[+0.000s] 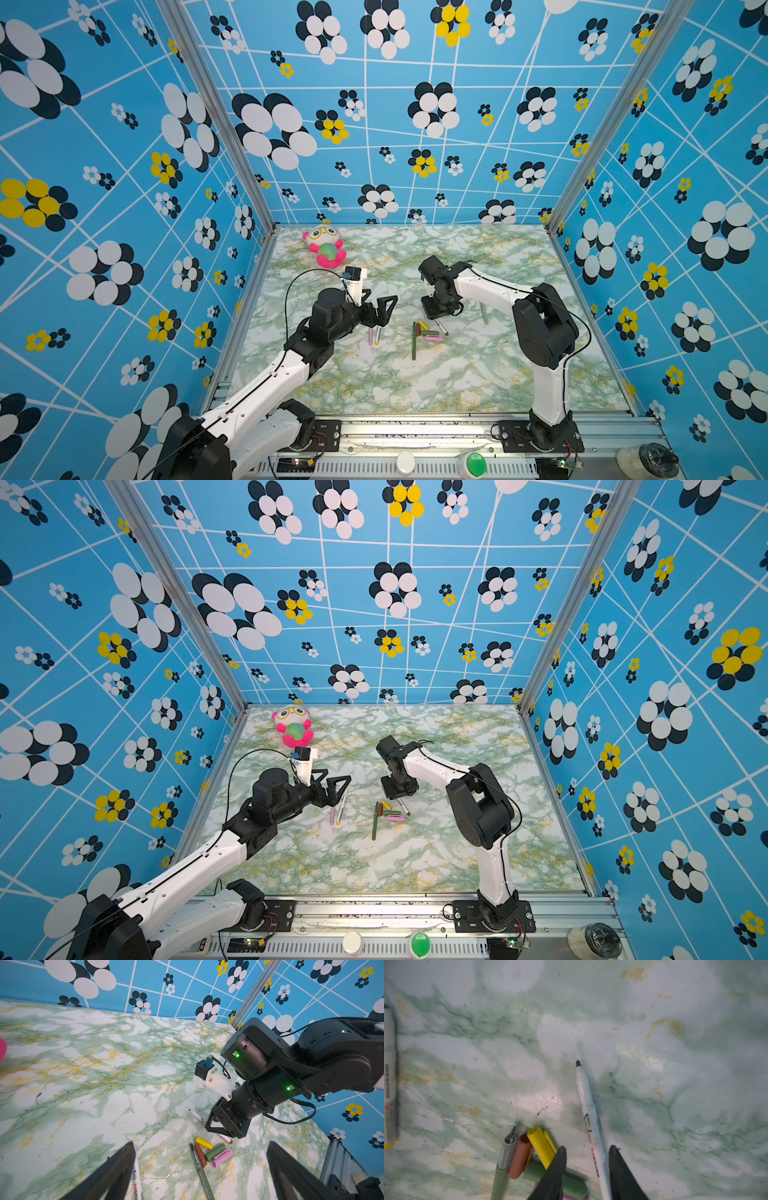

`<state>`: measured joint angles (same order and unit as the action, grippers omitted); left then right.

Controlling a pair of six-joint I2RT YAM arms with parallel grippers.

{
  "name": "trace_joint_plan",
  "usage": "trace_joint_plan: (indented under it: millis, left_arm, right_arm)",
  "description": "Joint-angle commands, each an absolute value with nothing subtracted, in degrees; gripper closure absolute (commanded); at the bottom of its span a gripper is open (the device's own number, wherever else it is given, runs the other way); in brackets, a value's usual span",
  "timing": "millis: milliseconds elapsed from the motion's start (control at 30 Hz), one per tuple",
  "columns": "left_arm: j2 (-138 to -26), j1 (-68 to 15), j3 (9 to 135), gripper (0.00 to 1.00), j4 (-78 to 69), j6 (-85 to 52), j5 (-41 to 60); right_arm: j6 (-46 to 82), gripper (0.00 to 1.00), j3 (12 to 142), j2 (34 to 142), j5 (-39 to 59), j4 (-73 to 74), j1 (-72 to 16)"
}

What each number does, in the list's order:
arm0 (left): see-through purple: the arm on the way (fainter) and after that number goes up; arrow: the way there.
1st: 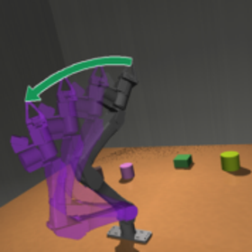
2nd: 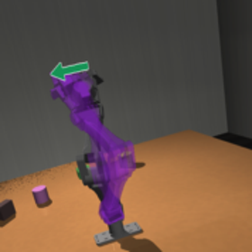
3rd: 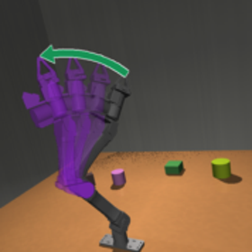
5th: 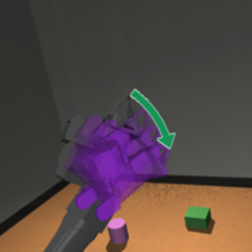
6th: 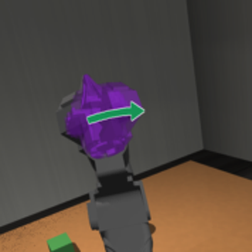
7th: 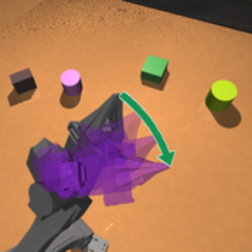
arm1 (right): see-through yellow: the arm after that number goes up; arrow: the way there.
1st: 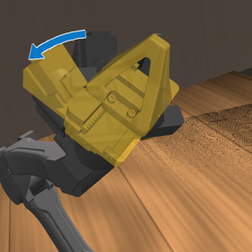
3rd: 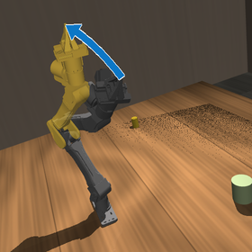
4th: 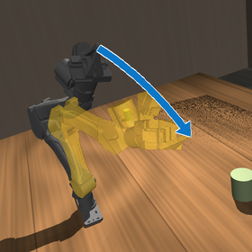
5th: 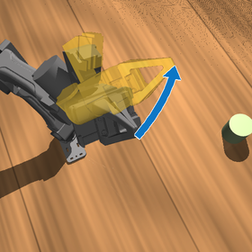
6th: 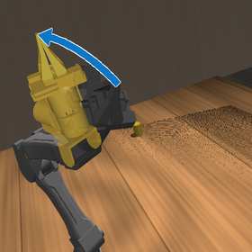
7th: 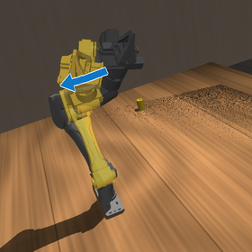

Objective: Insert the pens into the pen caps
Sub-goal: 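Move the right gripper to the white black-tipped marker and grasp it, then lift the white marker toward the left gripper while the left gripper approaches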

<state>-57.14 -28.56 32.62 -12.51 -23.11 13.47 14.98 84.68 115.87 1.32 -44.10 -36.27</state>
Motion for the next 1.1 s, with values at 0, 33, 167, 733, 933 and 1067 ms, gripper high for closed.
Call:
trace_joint_plan:
  millis: [0, 33, 167, 733, 933, 1067]
  left_arm:
    - [-56.78, -28.34, 31.9, 0.0, -14.67, -23.48, 13.56]
    - [-56.89, -28.39, 31.89, 0.0, -14.78, -23.51, 13.56]
    - [-56.87, -28.32, 31.8, 0.0, -14.92, -23.67, 13.36]
    - [-58.96, -28.4, 33.49, 0.0, -14.69, -24.02, 14.12]
    - [-59.75, -28.3, 35.05, 0.0, -12.31, -24.0, 17.85]
    - [-60.72, -28.21, 36.48, 0.0, -10.73, -24.76, 23.14]
  right_arm:
    - [14.29, 0.67, 86.47, 117.86, -0.75, -44.3, -36.61]
    - [14.24, 0.67, 86.69, 118.31, -1.0, -44.41, -36.66]
    - [14.07, 0.72, 87.34, 119.57, -1.92, -44.45, -36.93]
    - [12.84, 0.93, 90.97, 120.32, -6.67, -45.94, -36.91]
    - [15.31, 0.93, 93.62, 110.88, -2.68, -42.95, -36.7]
    - [19.57, 0.93, 92.13, 104.37, 5.23, -36.55, -36.45]
